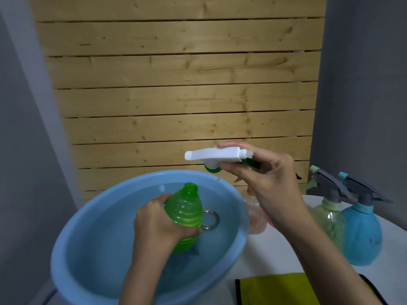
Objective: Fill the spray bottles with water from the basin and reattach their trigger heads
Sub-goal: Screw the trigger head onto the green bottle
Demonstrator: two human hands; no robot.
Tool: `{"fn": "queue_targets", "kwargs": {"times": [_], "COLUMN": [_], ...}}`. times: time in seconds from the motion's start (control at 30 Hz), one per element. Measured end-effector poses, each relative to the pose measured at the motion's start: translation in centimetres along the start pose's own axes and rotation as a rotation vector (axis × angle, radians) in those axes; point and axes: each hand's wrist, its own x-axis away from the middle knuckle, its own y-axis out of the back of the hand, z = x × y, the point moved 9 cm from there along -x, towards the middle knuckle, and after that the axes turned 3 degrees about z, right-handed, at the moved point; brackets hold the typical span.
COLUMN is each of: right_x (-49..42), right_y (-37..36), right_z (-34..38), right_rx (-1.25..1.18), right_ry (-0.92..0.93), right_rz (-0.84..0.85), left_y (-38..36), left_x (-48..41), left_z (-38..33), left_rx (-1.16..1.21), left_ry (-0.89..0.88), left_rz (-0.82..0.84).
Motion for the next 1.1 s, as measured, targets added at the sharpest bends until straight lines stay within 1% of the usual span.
{"fn": "queue_targets", "kwargs": {"times": [0.23, 0.4, 0.6, 0.8, 1.0, 1.1], "right_x": [-0.4, -0.7, -0.5, -0.4, -0.6, -0.8], "right_y": [-1.2, -2.7, -5.3, -6.2, -5.3, -4.3], "right_z": [-0.1, 1.4, 2.3, 2.1, 1.8, 0.8], "right_rx": [-0.069, -0.139, -0.211, -0.201, -0.242, -0.309], "right_ry": [0.007, 0.061, 0.098, 0.087, 0.080, 0.044], "right_rz": [-0.020, -0.014, 0.068, 0.105, 0.036, -0.056], "left_y": [1.4, 1.9, 1.9, 1.8, 1.9, 2.1], "left_x": [-1.0, -1.1, -1.0, -0.8, -0.7, -0.7], "left_z": [1.7, 2.8, 2.7, 2.6, 3.0, 3.3], "left_rx": [-0.054, -0.060, -0.056, -0.053, -0.042, -0.060], "left_ry": [0.035, 0.074, 0.062, 0.060, 0.087, 0.103], "left_rz": [-0.036, -0.028, -0.030, -0.026, -0.034, -0.038]}}
